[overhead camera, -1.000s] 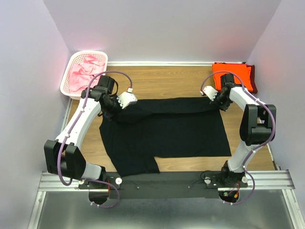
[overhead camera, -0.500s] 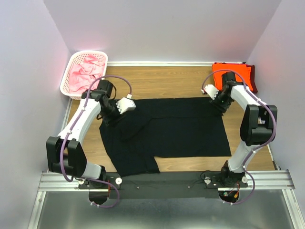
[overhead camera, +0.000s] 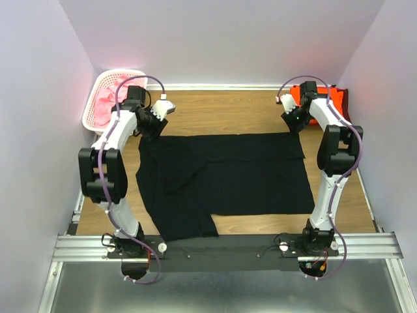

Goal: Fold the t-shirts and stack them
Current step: Fold the tshirt

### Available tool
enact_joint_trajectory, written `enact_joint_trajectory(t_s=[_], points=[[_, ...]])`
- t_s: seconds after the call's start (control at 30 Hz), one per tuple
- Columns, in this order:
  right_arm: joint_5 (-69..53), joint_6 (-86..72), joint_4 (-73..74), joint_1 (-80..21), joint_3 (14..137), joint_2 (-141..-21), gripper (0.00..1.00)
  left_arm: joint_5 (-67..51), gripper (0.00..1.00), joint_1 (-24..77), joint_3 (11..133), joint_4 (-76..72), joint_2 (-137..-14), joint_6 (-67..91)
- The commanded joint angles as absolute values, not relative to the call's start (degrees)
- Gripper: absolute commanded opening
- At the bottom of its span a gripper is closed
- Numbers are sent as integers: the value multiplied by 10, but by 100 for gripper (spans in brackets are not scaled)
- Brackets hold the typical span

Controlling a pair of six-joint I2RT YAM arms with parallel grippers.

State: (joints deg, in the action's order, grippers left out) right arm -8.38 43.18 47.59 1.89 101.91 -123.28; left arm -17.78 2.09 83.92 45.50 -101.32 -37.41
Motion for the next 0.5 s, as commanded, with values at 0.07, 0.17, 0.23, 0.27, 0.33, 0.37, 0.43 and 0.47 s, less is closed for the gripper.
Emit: enact_joint_trajectory(t_s=[0.07,0.17,0.23,0.27,0.33,0.37,0.43,0.47], points=[[-120,391,502,18,1037,-1263,35,-177,49,18,868,390,-1079,-314],[-119,395,492,13,1007,-1261,34,-148,48,14,848,366,-1099,-308],[-105,396,475,11,993,-1265,34,-134,48,11,841,351,-1107,-304],[-99,396,468,11,983,-1268,34,-114,48,8,837,333,-1113,-293],[-82,395,454,11,978,-1282,34,-93,46,4,838,317,-1134,-287],[-75,395,451,11,976,-1287,34,-87,45,4,840,316,-1142,-285],[-53,397,436,11,971,-1299,34,-76,40,4,845,314,-1168,-284],[-45,399,432,11,969,-1303,34,-71,39,4,846,313,-1183,-286]])
